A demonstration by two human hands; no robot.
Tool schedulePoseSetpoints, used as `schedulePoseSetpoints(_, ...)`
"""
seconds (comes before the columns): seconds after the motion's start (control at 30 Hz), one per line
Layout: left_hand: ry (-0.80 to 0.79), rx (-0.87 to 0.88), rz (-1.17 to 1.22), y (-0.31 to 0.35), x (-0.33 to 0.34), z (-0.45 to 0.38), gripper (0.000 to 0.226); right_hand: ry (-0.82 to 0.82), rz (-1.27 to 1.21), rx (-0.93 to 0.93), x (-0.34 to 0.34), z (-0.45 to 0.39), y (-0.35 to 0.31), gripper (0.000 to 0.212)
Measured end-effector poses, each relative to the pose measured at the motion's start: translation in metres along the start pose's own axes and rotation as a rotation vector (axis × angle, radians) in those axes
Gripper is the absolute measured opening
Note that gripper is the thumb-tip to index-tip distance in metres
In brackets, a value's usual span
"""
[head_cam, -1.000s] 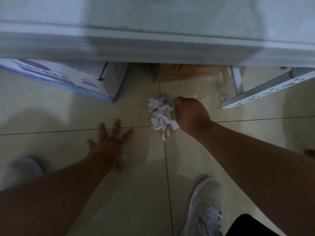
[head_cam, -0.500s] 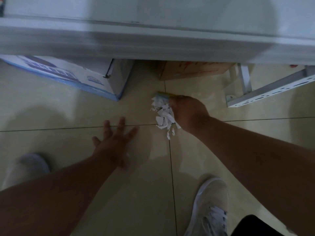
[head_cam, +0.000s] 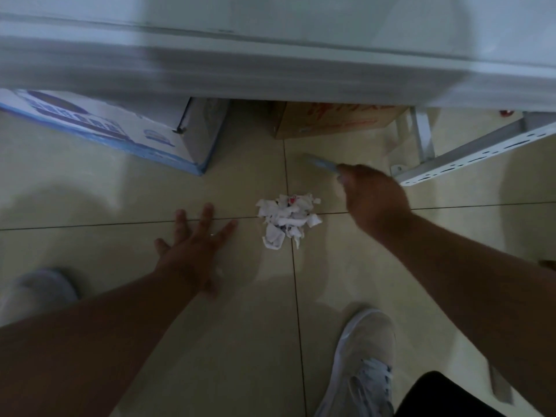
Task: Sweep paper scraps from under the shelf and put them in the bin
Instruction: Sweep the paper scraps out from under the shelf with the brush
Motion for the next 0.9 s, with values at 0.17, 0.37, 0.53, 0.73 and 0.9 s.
schedulePoseSetpoints(0.17,-0.027,-0.010,0.013,0.002,-0.002,0.001,0.163,-0.049,0.072,0.340,0.004,-0.014,0.071,0.020)
schedulePoseSetpoints(0.37,-0.059,0.000,-0.010,0.006,-0.007,0.003,0.156,-0.157,0.110,0.290,0.035,0.015,0.014,0.022)
schedulePoseSetpoints(0.53,-0.063,0.044,-0.045,0.003,-0.001,0.007,0.138,-0.298,-0.069,0.209,0.068,0.040,-0.055,0.033)
schedulePoseSetpoints(0.73,-0.016,0.111,-0.100,0.016,0.017,0.026,0.082,-0.405,-0.111,0.154,0.074,0.048,-0.113,0.009)
schedulePoseSetpoints(0.9,-0.045,0.091,0.062,0.009,0.011,0.066,0.098,-0.387,-0.156,0.116,0.049,0.052,-0.136,0.008)
Point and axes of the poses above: each hand's wrist, its own z-axis away from the middle knuckle, its own x-axis out of the palm, y = z × x, the point moved 3 cm from there along -z, towards the middle knuckle, and after that the axes turned 8 degrees about -z, right-handed, at the moved point
